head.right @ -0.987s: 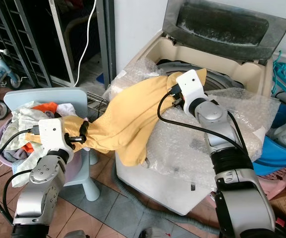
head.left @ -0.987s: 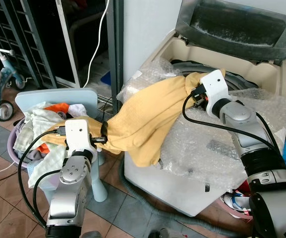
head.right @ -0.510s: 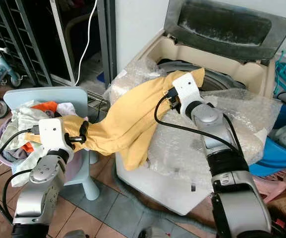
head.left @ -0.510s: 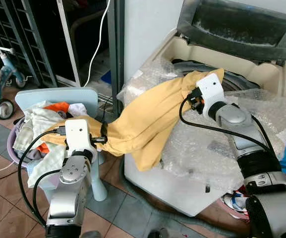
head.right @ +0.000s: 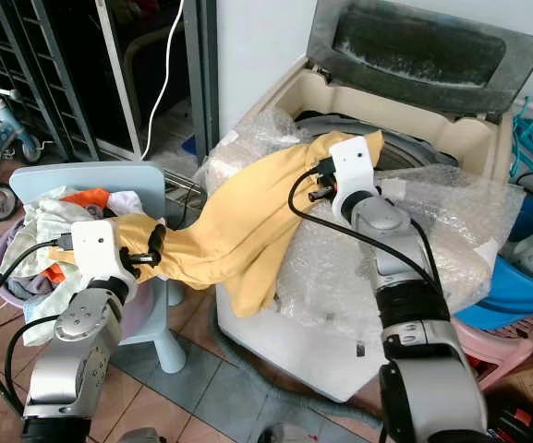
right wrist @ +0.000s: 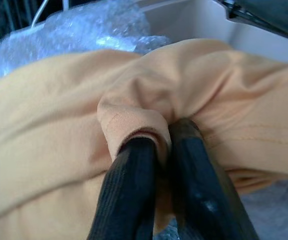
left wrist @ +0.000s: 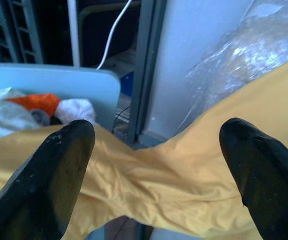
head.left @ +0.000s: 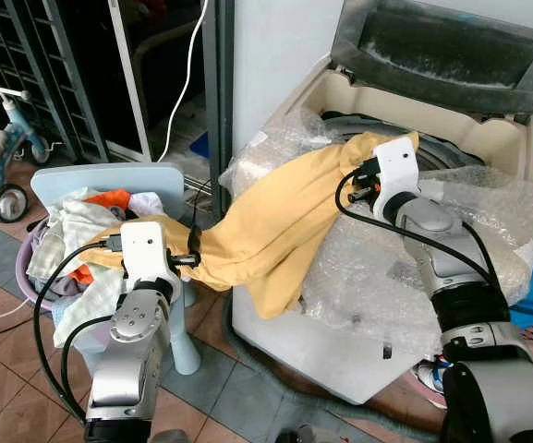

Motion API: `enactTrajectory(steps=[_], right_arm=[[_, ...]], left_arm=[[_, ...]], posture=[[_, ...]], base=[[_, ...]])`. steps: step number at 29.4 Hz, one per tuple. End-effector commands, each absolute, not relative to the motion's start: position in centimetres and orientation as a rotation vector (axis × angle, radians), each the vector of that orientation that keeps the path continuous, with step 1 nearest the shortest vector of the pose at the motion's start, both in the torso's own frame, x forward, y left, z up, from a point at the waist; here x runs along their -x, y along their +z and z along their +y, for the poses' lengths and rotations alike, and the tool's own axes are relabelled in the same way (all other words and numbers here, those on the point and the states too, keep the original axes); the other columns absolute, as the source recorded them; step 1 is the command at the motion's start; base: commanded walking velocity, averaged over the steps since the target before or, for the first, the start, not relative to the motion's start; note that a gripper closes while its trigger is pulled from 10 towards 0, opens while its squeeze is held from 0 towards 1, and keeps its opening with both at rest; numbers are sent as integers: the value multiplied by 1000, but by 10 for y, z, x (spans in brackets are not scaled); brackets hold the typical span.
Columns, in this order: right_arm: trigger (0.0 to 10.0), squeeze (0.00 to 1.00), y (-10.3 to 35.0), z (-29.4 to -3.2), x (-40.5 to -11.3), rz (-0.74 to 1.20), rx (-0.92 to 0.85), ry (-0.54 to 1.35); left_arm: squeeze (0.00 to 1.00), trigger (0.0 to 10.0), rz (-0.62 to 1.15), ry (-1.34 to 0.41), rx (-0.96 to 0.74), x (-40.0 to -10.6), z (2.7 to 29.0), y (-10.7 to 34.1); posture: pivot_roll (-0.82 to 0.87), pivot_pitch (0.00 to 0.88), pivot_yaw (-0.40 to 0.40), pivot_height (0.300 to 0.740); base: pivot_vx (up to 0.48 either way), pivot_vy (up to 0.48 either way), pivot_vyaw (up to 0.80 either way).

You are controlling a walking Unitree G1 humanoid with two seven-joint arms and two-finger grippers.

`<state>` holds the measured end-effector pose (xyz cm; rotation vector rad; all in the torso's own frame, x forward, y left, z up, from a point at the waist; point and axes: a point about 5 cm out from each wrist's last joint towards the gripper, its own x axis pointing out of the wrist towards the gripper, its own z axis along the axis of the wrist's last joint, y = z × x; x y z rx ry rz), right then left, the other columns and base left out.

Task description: Clothes washing

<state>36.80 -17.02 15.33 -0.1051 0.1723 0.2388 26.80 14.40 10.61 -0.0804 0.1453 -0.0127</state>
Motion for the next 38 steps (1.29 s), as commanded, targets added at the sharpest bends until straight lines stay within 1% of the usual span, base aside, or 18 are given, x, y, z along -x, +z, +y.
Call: enactTrajectory(steps=[1,3,5,9,15,16,17,18,24,25,26,30,31,32,34,35,38], right_arm=[[0,0,154,-173,-367,164,63,215],[0,0,158,-172,-368,141,46,211],[0,0,172,-174,-372,79,24,204],[0,0,207,-189,-388,-13,-22,151],[0,0,252,-211,-402,-111,19,73],[0,0,252,-211,-402,-111,19,73],[0,0,266,-217,-405,-147,19,46],[0,0,271,-220,-405,-157,19,37],[0,0,287,-228,-410,-189,18,-7],[0,0,294,-233,-411,-202,3,-54],[0,0,294,-233,-411,-202,3,-54],[0,0,300,-256,-408,-210,-40,-215],[0,0,300,-256,-408,-210,-40,-215],[0,0,301,-266,-405,-212,-36,-281],[0,0,301,-266,-405,-212,-36,-281],[0,0,301,-280,-401,-224,-27,-357],[78,0,298,-289,-397,-227,-3,-396]], left_arm=[[0,10000,106,-22,90,-269,144,114],[0,10000,106,-22,88,-269,144,114],[0,10000,108,-24,85,-269,144,114],[0,10000,102,-30,83,-272,143,115],[0,10000,93,-38,91,-275,142,116],[0,10000,93,-38,91,-275,142,116],[0,10000,94,-39,91,-275,141,115],[0,10000,94,-40,90,-275,141,115],[0,10000,92,-38,90,-275,141,115],[0,10000,91,-38,90,-275,141,115],[0,10000,91,-38,90,-275,141,115],[0,10000,92,-31,93,-275,141,115],[0,10000,92,-31,93,-275,141,115],[0,10000,92,-26,105,-275,141,115],[0,10000,92,-26,105,-275,141,115],[0,10000,100,-20,102,-274,140,114],[0,10000,111,-16,97,-274,141,112]], posture=[[-9,0,-51,740],[-9,0,-50,740],[-8,0,-47,740],[-10,0,-45,740],[-12,0,-46,740],[-12,0,-46,740],[-10,0,-47,740],[-10,0,-47,740],[-6,0,-50,740],[-5,0,-51,740],[-5,0,-51,740],[-3,0,-53,740],[-3,0,-53,740],[-4,0,-53,740],[-4,0,-53,740],[-3,0,-54,740],[-5,0,-55,740]], base=[[255,0,0],[259,0,0],[277,0,0],[305,0,0],[432,0,0],[480,0,0],[480,0,0],[480,0,0],[480,0,0],[480,0,0],[480,0,0],[443,0,0],[334,0,0],[0,0,0],[0,0,0],[0,0,0],[0,0,0]])
